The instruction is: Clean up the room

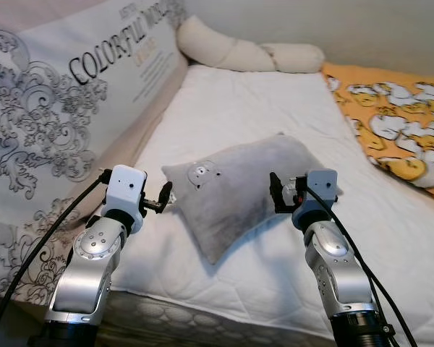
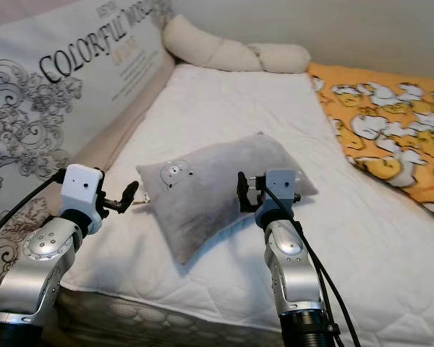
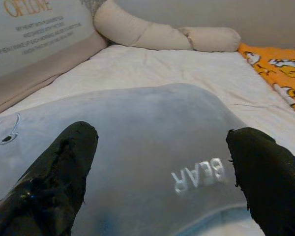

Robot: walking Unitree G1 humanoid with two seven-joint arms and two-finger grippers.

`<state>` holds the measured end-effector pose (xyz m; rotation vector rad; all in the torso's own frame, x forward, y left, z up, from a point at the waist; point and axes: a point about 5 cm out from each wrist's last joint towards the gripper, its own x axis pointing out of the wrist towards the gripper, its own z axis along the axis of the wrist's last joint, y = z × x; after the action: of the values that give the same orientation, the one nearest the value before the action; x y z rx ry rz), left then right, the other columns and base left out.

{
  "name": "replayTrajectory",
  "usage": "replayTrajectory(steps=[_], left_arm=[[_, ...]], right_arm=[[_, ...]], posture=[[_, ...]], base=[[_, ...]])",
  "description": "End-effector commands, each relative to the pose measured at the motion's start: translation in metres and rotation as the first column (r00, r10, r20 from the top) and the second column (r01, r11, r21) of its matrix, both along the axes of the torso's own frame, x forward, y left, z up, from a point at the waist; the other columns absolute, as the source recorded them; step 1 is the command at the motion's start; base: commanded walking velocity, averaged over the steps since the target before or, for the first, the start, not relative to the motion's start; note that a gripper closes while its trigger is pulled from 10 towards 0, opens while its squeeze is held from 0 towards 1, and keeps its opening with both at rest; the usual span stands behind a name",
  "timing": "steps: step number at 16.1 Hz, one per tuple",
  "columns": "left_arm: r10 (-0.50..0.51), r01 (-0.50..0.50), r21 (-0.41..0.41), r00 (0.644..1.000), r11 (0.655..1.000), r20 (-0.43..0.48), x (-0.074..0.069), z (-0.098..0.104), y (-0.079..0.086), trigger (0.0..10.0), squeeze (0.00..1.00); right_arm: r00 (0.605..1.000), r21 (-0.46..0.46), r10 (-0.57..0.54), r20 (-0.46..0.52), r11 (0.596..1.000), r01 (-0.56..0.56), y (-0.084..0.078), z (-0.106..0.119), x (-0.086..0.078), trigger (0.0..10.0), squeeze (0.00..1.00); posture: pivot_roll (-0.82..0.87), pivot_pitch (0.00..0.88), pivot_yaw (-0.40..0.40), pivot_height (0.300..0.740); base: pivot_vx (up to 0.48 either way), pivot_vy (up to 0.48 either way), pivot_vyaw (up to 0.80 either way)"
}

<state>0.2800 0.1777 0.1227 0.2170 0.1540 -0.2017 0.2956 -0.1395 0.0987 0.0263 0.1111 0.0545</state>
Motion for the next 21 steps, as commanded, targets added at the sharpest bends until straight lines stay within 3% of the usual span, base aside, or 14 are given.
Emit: replayTrajectory(steps=[1, 21], left_arm=[[0.000, 0.000, 0.012, 1.000, 1.000, 0.003, 0.0019, 0.0019, -0.0004, 10.0, 0.00], [-0.014, 0.014, 0.018, 1.000, 1.000, -0.003, 0.0002, -0.0008, -0.0013, 10.0, 0.00]], right_arm=[[1.000, 0.007, -0.013, 0.004, 1.000, 0.013, -0.0021, 0.0028, 0.0017, 10.0, 0.00], [1.000, 0.019, -0.023, -0.016, 1.000, 0.023, -0.0021, -0.0016, 0.0005, 10.0, 0.00]], posture=[[0.14, 0.000, -0.012, 0.740], [0.14, 0.000, -0.014, 0.740]], base=[[0.000, 0.000, 0.00], [0.000, 0.000, 0.00]])
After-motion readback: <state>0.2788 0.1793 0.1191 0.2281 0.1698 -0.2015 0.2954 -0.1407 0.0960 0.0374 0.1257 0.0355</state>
